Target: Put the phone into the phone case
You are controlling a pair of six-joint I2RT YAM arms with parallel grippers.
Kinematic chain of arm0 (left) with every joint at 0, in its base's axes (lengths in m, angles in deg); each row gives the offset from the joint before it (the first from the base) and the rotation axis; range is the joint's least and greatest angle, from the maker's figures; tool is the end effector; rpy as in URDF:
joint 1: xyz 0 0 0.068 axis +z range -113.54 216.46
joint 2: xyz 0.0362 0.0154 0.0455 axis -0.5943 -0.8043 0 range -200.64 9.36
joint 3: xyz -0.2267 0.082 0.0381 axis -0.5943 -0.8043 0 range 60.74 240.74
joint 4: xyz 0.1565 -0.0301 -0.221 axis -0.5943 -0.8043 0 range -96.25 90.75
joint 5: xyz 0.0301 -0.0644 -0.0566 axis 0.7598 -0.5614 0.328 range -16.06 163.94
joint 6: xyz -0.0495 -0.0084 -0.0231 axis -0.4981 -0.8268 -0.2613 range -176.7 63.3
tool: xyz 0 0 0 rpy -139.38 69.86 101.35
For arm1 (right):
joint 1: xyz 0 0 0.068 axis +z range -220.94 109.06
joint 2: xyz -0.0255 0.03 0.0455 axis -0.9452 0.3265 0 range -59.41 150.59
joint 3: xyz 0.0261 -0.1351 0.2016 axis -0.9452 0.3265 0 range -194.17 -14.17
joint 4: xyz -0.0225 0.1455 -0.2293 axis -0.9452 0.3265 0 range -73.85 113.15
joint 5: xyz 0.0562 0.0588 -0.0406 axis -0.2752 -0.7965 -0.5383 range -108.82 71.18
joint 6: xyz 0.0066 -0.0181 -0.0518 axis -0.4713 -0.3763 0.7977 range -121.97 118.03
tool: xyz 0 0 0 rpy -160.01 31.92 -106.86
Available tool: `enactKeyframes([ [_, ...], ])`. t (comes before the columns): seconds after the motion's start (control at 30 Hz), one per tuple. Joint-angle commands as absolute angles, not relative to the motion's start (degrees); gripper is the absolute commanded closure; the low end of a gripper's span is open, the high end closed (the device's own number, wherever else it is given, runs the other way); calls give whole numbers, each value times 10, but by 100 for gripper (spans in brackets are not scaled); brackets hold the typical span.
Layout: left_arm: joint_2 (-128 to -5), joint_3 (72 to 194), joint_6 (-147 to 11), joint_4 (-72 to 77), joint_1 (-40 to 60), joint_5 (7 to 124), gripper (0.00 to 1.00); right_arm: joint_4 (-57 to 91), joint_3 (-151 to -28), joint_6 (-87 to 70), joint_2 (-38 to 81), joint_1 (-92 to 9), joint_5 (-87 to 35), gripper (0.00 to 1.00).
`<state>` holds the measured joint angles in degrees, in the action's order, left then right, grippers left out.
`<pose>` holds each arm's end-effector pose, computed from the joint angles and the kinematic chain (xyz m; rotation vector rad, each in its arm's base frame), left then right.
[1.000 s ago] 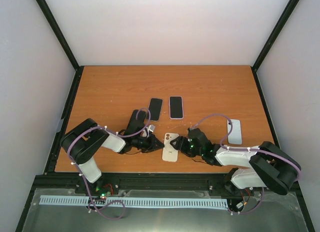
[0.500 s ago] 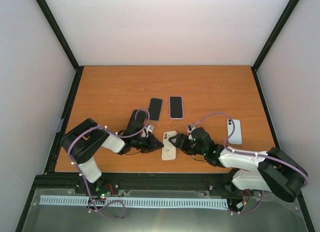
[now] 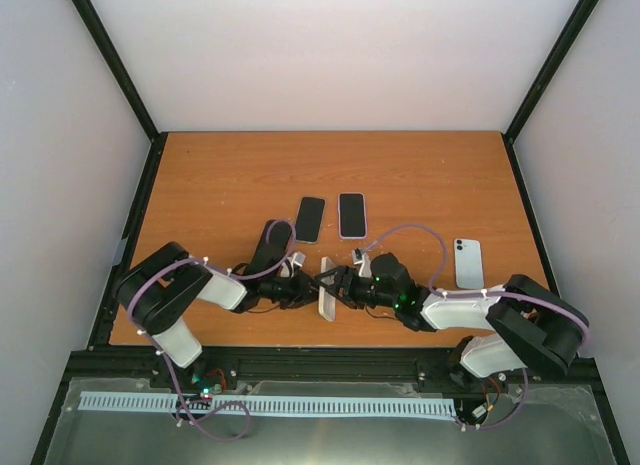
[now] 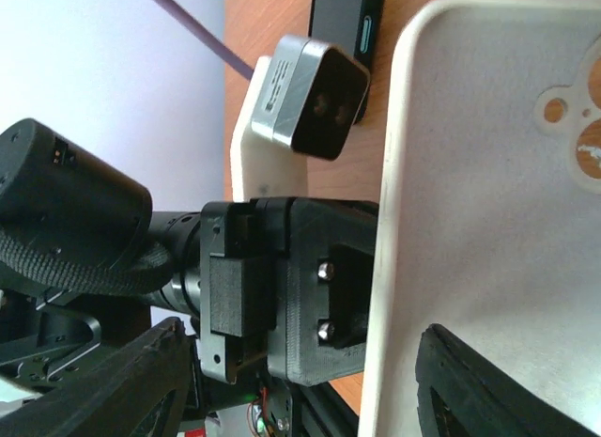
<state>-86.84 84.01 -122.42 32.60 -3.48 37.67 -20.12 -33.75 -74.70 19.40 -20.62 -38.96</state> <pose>0.1824 -0.1818 0.0499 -0.2098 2.7188 -1.5113 0.1549 0.2070 0.1107 0.1882 2.3925 1.5897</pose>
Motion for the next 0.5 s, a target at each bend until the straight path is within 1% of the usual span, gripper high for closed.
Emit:
enactKeyframes([
  [0.0,-808,816,-1229,243,-21,429,75,-184,-359,-723,199,-202,-378,35],
  [0.07,-772,806,-1229,192,-7,456,75,-122,-374,-684,190,-212,-372,35],
  [0.1,-751,802,-1229,165,0,472,73,-72,-386,-660,180,-218,-362,35],
  [0.2,-691,800,-1223,87,21,513,62,111,-437,-558,142,-243,-314,33],
  [0.3,-639,821,-1207,19,30,557,49,304,-506,-446,108,-268,-199,28],
  [0.37,-619,842,-1190,-10,31,571,42,379,-535,-392,89,-297,-142,25],
  [0.47,-610,870,-1166,-30,31,569,32,444,-561,-321,72,-373,-112,18],
])
